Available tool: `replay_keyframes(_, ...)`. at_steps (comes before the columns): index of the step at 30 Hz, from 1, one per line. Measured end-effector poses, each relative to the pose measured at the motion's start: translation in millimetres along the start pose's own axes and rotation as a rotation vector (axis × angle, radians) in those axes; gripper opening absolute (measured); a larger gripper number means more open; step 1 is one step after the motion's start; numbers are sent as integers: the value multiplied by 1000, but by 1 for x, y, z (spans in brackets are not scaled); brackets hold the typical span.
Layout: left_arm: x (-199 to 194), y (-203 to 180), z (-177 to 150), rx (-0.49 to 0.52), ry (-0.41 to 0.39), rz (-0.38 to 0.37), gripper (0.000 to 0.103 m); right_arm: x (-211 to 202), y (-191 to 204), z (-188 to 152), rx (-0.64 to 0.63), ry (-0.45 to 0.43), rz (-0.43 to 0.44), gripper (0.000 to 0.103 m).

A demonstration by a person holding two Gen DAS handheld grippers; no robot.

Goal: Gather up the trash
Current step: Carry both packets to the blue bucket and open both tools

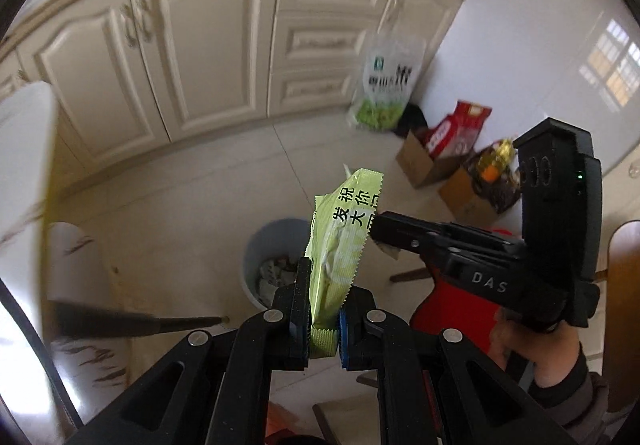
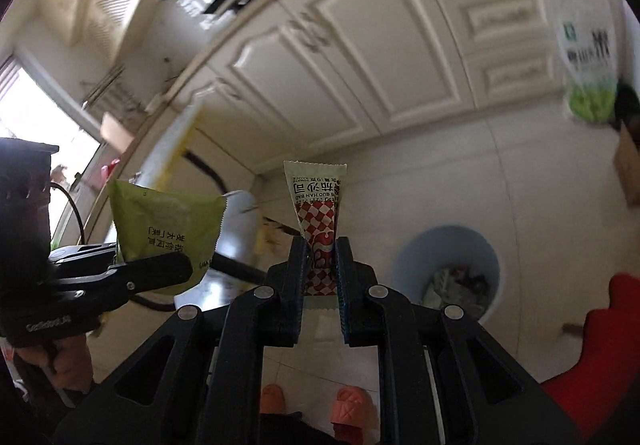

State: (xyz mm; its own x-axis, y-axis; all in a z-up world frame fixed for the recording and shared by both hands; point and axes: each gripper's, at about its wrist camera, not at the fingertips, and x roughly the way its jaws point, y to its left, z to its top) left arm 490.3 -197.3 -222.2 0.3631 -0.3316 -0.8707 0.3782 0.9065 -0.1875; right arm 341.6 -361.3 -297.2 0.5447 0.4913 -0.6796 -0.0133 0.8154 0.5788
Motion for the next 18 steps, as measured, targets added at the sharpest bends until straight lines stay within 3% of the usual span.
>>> replay_keyframes(4, 47, 4, 25, 3, 66, 7, 7, 23, -37, -3, 65, 5, -35, 21)
replay_keyframes(8, 87, 7, 38, -6, 125, 5, 7, 41, -60, -6, 119, 16, -64, 36)
replay_keyframes(13, 121, 2, 56, -16, 164, 9, 8, 37, -80, -18, 144, 17, -105, 54)
replay_keyframes(18, 132, -5, 71, 0, 146, 16, 9, 16, -84, -25, 167, -25, -118, 58)
